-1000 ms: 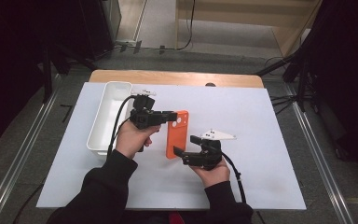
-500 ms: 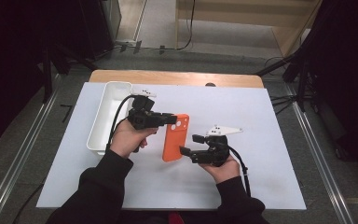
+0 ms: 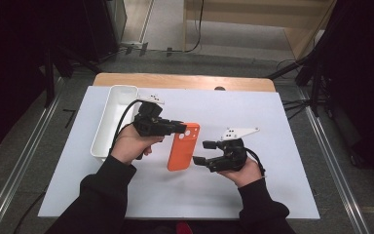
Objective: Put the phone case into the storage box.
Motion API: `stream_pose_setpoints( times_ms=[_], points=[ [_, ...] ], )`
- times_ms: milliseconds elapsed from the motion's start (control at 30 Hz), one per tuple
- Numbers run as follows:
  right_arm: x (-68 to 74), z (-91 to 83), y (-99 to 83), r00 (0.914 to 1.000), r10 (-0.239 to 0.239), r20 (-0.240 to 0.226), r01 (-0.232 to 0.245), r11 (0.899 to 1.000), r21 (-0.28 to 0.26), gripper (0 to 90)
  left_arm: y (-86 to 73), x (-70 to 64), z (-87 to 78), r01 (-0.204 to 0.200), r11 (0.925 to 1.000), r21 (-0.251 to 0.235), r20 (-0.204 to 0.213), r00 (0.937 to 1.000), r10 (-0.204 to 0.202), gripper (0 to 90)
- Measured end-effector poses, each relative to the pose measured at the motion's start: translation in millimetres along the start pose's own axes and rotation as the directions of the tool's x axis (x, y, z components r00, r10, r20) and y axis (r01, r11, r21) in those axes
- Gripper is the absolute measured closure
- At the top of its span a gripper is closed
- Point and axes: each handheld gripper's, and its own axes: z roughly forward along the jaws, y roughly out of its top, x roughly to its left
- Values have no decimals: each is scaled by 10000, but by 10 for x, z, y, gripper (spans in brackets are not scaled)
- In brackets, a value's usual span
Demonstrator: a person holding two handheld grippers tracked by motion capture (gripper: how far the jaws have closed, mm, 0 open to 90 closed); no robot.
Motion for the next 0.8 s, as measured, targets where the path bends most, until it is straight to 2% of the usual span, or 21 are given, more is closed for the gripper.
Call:
stream_pose_setpoints(
  times_ms=[167, 333, 600, 800],
  points=[
    [-37, -44, 27, 9995, -285, -163, 290, 9990, 344, 234, -3, -33, -8, -421, 9988, 260, 152, 9990, 417, 767],
    [-75, -93, 59, 9978, -575, -319, 594, 9962, 640, 241, -7, -54, -23, -783, 9964, 331, 690, 9947, 759, 766],
    [-95, -213, 132, 9955, -823, -469, 859, 9930, 809, 243, -27, -74, -9, -1070, 9929, 529, 1156, 9882, 1003, 765],
    [-138, -278, 176, 9953, -740, -629, 800, 9918, 994, 244, -40, -63, 10, -1181, 9908, 663, 1426, 9839, 1077, 766]
  ],
)
